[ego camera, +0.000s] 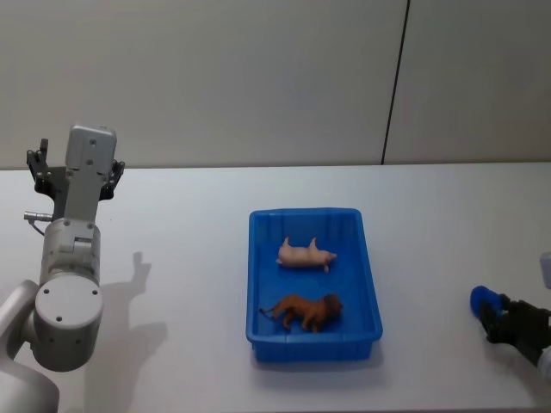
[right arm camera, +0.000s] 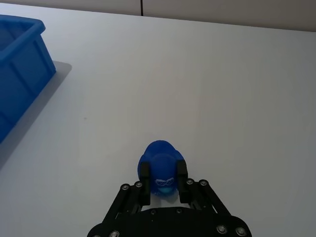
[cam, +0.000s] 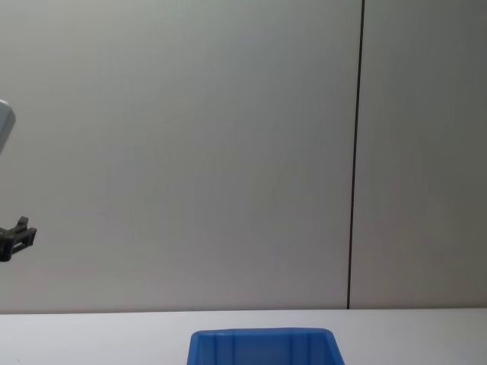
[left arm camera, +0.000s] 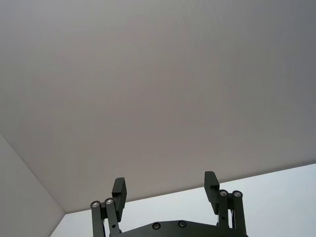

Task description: Pick up the two dolls from the table and place them into the box.

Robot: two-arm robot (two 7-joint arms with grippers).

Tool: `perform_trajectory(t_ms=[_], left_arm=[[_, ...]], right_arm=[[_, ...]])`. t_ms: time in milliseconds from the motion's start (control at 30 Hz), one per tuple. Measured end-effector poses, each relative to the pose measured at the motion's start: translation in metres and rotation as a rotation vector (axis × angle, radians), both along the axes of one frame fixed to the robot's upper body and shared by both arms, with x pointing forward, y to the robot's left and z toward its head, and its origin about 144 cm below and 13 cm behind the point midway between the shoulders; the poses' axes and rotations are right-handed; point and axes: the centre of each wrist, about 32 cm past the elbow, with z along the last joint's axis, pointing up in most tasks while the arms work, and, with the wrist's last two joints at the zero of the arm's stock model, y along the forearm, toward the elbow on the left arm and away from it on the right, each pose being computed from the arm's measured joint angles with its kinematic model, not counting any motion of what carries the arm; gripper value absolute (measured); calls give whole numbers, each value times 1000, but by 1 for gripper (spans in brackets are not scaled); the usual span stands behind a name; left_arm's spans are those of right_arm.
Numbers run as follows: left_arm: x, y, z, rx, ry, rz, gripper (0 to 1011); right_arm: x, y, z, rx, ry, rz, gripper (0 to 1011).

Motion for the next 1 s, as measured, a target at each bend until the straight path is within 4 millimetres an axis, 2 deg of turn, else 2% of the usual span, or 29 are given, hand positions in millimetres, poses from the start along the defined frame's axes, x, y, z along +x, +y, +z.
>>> perform_trajectory(t_ms=[267, 567, 1000], left_arm=[[0, 0, 0, 0, 0, 0, 1001], [0, 0, 0, 0, 0, 0, 1001], [0, 0, 0, 0, 0, 0, 1001]], right_arm=[[2, 4, 6, 2, -47, 28, 239], [5, 14, 25, 22, -148, 88, 191], [18, 42, 55, 101, -283, 252, 118]])
